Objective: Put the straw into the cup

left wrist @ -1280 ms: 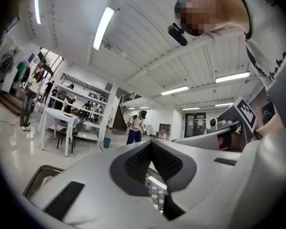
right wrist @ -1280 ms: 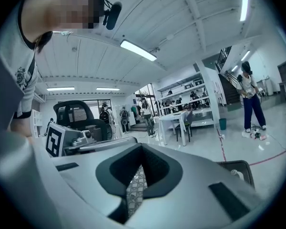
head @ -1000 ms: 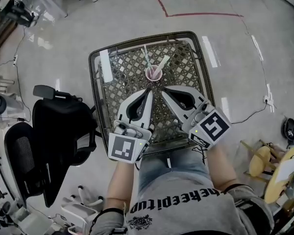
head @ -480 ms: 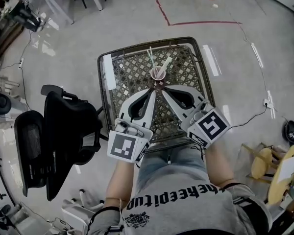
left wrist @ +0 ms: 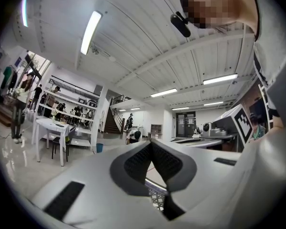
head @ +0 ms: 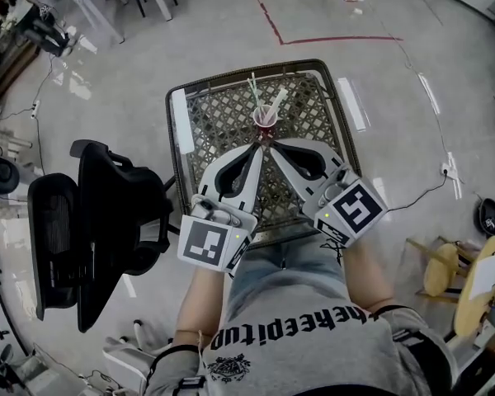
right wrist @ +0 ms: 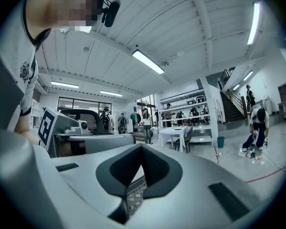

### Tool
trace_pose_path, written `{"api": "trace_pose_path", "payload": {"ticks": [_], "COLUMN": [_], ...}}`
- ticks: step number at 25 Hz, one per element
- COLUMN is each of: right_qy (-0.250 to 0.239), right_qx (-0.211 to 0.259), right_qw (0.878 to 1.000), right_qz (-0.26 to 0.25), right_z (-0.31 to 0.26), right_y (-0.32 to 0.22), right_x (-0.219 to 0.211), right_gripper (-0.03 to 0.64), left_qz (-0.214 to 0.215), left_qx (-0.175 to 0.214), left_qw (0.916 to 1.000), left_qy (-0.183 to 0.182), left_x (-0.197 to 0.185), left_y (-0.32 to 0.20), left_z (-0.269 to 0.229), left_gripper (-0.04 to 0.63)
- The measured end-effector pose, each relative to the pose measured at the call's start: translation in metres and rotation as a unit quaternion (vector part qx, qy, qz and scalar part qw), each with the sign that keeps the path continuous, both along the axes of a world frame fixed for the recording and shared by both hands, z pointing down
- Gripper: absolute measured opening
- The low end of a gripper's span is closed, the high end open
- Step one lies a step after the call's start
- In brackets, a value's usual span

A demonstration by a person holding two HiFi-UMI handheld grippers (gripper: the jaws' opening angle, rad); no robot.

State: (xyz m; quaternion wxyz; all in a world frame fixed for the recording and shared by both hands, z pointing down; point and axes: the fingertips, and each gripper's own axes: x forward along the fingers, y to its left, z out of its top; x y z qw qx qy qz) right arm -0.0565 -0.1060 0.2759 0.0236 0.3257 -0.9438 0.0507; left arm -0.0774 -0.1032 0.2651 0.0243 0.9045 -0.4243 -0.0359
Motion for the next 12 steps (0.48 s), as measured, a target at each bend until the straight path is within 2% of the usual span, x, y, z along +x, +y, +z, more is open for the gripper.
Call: {"api": "trace_pose_path", "payload": {"ticks": [12], "right_qy": [0.000], "right_qx": [0.009], "right_qw": [1.000], "right_qz": [0.012], "right_z": [-0.005], "right_y": [0.026], "right_x": [-0.001], "right_gripper": [0.009], "left_qz": [0.009], "left_qx": [0.004], "left_qw": [0.9999], "left_qy": [0.000], "left_x": [-0.003], "left_y": [0.024], "left_z": [-0.002], "left_gripper": [0.043]}}
